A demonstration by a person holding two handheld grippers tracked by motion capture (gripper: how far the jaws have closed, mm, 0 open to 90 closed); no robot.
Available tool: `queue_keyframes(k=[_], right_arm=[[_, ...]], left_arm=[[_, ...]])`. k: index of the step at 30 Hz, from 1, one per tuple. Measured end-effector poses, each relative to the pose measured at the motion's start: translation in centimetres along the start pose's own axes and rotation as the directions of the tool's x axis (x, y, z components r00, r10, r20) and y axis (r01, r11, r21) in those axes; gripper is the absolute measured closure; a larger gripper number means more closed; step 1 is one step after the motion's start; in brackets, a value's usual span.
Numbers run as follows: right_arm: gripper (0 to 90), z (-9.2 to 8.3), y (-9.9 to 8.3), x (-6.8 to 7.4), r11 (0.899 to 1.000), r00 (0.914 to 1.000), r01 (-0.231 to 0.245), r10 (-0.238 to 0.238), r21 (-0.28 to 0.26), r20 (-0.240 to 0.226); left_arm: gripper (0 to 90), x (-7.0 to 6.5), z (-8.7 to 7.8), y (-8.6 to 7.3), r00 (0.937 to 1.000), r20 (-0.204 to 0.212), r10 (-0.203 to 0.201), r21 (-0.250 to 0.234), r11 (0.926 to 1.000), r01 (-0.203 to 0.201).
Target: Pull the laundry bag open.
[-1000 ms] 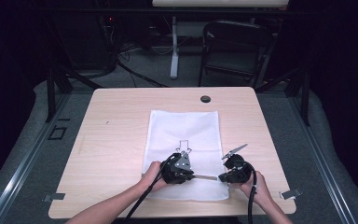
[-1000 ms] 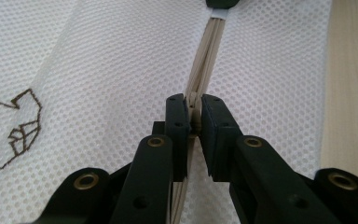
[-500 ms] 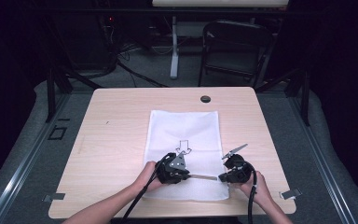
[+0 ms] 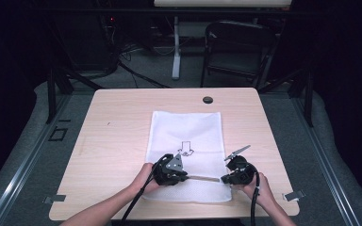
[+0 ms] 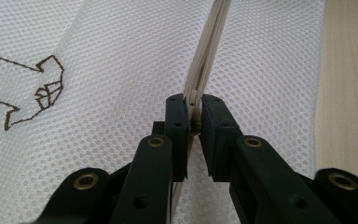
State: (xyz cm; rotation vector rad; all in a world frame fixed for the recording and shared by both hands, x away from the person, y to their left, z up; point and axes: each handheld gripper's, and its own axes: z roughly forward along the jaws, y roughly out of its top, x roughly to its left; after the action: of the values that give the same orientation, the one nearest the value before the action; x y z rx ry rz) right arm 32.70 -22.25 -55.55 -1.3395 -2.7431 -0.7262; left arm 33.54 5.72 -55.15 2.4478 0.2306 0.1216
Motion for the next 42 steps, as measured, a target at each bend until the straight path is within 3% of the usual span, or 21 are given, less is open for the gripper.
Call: queue_keyframes(k=[3,5,6,12,14,21,23,27,34,36,42], right_arm=[[90.0,0.0,0.0,-0.1,1.000,0.9999,0.013,-0.013,0.006,0.009],[90.0,0.0,0.0,0.0,1.000,1.0000,-0.004,0.004,-0.005,-0.009],[90.0,0.0,0.0,-0.1,1.000,0.9998,0.015,-0.015,0.008,0.010],[90.0,0.0,0.0,0.1,1.000,1.0000,-0.004,0.004,-0.003,-0.006],[90.0,0.1,0.0,0.1,1.000,0.9998,-0.017,0.017,-0.018,-0.008],[90.0,0.0,0.0,0.0,1.000,1.0000,0.006,-0.006,0.000,-0.003],[90.0,0.1,0.0,0.1,1.000,0.9998,-0.016,0.016,-0.018,-0.009],[90.0,0.1,0.0,0.1,1.000,0.9999,-0.015,0.015,-0.015,-0.007],[90.0,0.1,0.0,0.2,1.000,0.9999,-0.016,0.015,-0.014,-0.006],[90.0,0.0,0.1,0.0,1.000,0.9998,0.013,-0.014,0.010,0.011],[90.0,0.0,0.0,0.0,1.000,1.0000,0.008,-0.008,0.003,0.001]], left_arm=[[81.3,0.1,-0.1,-0.3,0.9999,0.001,-0.011,-0.005,0.9999,0.011],[81.3,0.0,-0.3,-0.3,1.0000,0.005,-0.007,0.012,0.9999,0.007],[81.3,0.0,-0.4,-0.4,1.0000,0.000,-0.005,0.004,1.0000,0.005],[81.3,0.1,-0.7,-0.7,0.9999,0.010,-0.010,0.004,0.9999,0.010],[81.3,0.2,-0.9,-0.8,1.0000,0.001,-0.007,0.006,1.0000,0.007],[81.4,0.6,-1.9,-2.1,0.9993,-0.014,-0.035,0.016,0.9992,0.035],[81.3,0.6,-2.0,-2.4,0.9989,-0.025,-0.039,0.013,0.9991,0.040],[81.3,0.8,-2.5,-2.9,0.9984,-0.035,-0.043,0.022,0.9988,0.044],[81.3,0.9,-3.1,-3.5,0.9978,-0.037,-0.055,0.027,0.9981,0.056],[81.3,0.8,-3.2,-3.6,0.9979,-0.033,-0.056,0.020,0.9982,0.057],[81.4,0.8,-3.3,-3.8,0.9977,-0.040,-0.054,0.026,0.9982,0.055]])
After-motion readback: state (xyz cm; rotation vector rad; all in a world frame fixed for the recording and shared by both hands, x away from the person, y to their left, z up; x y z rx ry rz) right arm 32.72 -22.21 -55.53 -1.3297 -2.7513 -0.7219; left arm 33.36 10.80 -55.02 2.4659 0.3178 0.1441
